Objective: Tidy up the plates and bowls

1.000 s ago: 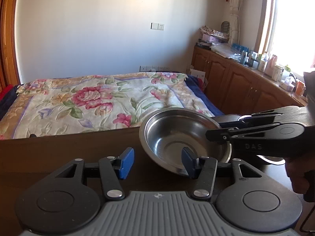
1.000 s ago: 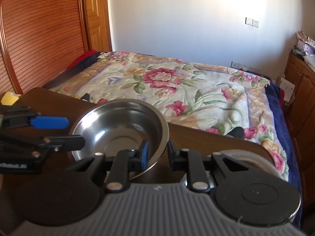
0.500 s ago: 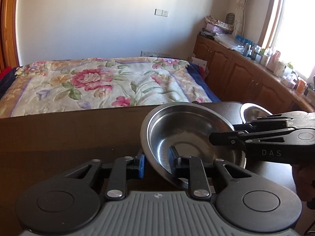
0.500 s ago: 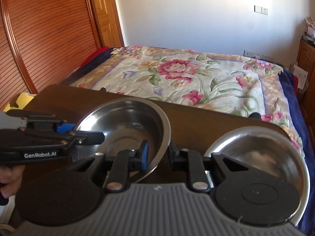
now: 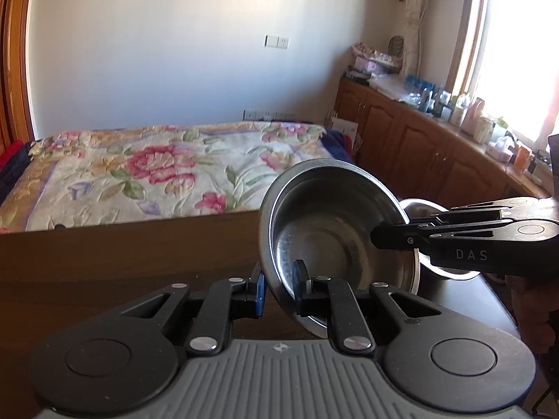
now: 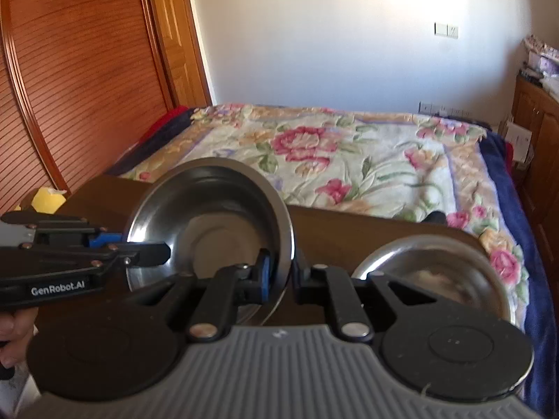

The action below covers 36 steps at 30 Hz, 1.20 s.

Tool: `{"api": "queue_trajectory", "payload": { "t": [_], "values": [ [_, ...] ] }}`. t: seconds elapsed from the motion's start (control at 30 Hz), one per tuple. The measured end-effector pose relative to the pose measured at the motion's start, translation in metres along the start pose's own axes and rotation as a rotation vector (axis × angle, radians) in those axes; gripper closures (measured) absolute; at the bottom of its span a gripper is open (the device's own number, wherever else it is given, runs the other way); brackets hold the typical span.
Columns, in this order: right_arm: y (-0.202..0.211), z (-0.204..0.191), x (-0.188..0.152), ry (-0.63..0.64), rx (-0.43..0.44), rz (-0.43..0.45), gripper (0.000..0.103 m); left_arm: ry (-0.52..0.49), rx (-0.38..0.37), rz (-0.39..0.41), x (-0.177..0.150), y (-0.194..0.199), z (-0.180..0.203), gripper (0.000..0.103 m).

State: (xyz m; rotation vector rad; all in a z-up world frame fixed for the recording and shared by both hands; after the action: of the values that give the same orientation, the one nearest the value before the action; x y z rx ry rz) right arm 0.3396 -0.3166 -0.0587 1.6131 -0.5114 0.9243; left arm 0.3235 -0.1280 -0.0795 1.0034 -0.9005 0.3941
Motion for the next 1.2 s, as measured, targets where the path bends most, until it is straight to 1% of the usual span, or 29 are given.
{"api": "queue_trajectory", "payload": {
  "t": [0.33, 0.63, 0.9, 1.2],
  "values": [
    [0.041, -0.002, 0.012, 0.008, -0.029, 0.063, 0.089, -0.036, -0.041, 0.064, 0.014, 0.044, 0.025, 0.086],
    [0.075, -0.004, 0.011, -0.003, -0.038, 0.106, 0.089, -0.074, -0.080, 0.102, 0.012, 0.080, 0.046, 0.085],
    [0.098, -0.007, -0.007, -0.016, -0.043, 0.120, 0.089, -0.094, -0.106, 0.109, -0.007, 0.102, 0.062, 0.085],
    [0.116, -0.012, -0.039, -0.037, -0.029, 0.110, 0.089, -0.096, -0.136, 0.091, -0.043, 0.118, 0.077, 0.085]
  ]
}}
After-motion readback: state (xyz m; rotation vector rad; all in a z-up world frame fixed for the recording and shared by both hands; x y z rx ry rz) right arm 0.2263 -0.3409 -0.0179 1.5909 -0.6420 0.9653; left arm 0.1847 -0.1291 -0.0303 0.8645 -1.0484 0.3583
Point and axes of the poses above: each gripper's, at about its wrist camera, not at the fingertips, and y roughly against the way its jaws point, z to its right, x to its top, the point moved 9 cm from there along -y, roughly the way its jaws point, and after that the axes turned 9 degrees about -x, right-handed, at the moved point
